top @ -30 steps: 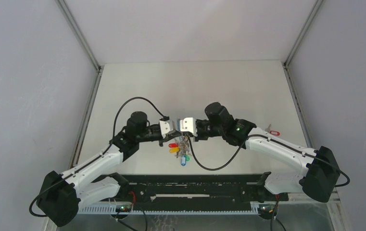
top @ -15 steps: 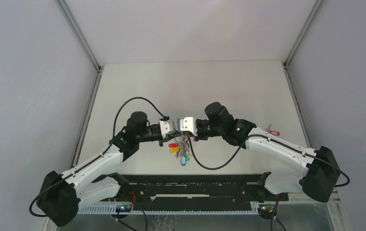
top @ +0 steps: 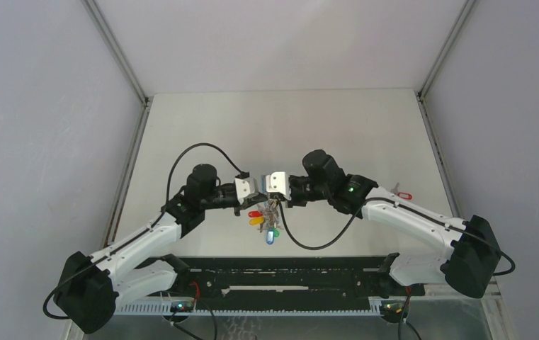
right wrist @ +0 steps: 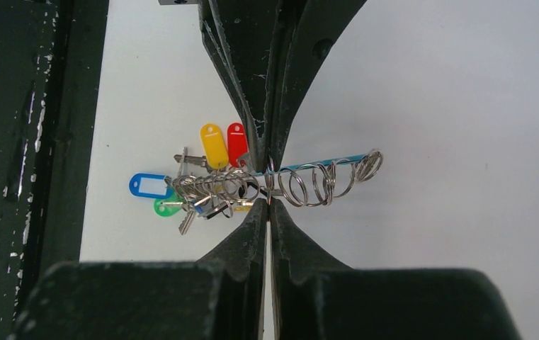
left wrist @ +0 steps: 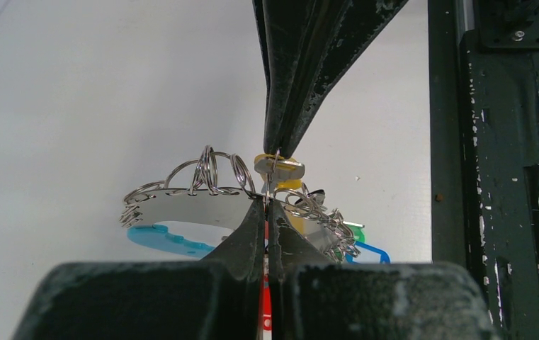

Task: Put the keys on the keyring

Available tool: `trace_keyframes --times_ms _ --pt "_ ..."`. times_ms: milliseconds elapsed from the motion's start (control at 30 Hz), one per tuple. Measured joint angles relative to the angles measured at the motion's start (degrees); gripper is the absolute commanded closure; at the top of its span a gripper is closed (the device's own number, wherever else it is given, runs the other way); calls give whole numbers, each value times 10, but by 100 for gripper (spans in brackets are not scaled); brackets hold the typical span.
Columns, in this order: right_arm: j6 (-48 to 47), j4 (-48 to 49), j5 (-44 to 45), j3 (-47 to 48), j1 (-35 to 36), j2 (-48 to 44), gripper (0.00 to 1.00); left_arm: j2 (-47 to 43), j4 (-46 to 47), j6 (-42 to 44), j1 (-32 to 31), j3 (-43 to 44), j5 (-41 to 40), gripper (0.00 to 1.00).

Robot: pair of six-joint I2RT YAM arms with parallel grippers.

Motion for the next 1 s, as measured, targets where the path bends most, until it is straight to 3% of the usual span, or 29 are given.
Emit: trace_keyframes --times_ms 1000 --pt "-24 -18 -76 0 -28 -2 100 -5 -27 15 0 0 19 100"
